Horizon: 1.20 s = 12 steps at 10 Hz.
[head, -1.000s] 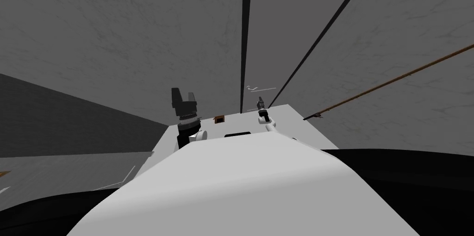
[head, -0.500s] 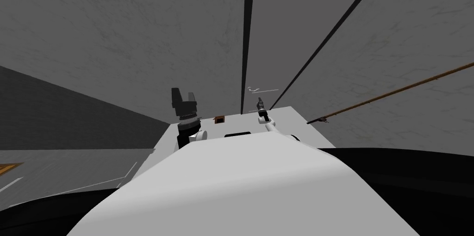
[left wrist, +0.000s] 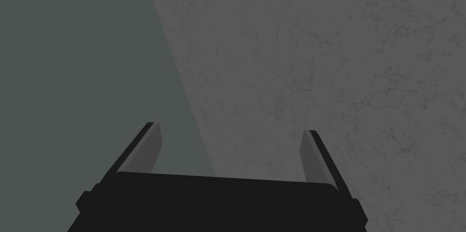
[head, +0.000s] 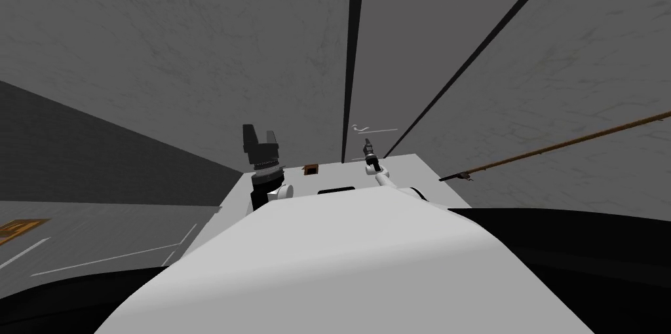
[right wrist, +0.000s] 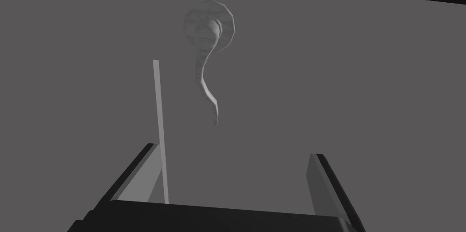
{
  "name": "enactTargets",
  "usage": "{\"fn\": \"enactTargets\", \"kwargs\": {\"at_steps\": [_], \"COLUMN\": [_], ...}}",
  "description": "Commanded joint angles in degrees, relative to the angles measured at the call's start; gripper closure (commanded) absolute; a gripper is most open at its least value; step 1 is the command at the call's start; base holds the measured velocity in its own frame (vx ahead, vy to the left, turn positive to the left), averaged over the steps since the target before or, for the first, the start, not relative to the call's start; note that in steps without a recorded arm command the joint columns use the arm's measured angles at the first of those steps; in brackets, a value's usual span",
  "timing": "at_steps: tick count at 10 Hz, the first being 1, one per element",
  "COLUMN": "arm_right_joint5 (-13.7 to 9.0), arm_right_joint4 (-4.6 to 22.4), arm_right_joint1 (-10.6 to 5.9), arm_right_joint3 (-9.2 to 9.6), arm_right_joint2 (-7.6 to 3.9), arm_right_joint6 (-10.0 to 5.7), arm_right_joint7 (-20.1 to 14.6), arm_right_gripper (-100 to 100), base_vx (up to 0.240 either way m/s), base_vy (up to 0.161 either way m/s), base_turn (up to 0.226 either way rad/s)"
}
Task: Pull the door open
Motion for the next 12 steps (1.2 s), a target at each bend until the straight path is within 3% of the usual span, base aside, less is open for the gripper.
{"fn": "enactTargets", "kwargs": {"at_steps": [1,10,11,12], "arm_right_joint5": [0.07,0.49,0.47,0.11], "arm_right_joint4": [2.49,13.99,12.83,13.34], "arm_right_joint1": [-1.15,-6.65,-6.11,-5.18], "arm_right_joint3": [-0.15,-0.94,-0.87,-1.30], "arm_right_joint2": [-0.25,-1.13,-1.06,-2.77], "arm_right_joint6": [-0.49,-2.12,-1.85,-2.55], "arm_right_joint7": [0.05,0.59,0.55,-0.80], "arm_right_gripper": [-100,-100,-100,-100], "base_vx": [0.046,0.062,0.026,0.137], "base_vy": [-0.056,-0.069,-0.026,0.034], "base_turn": [0.095,0.083,0.019,0.181]}}
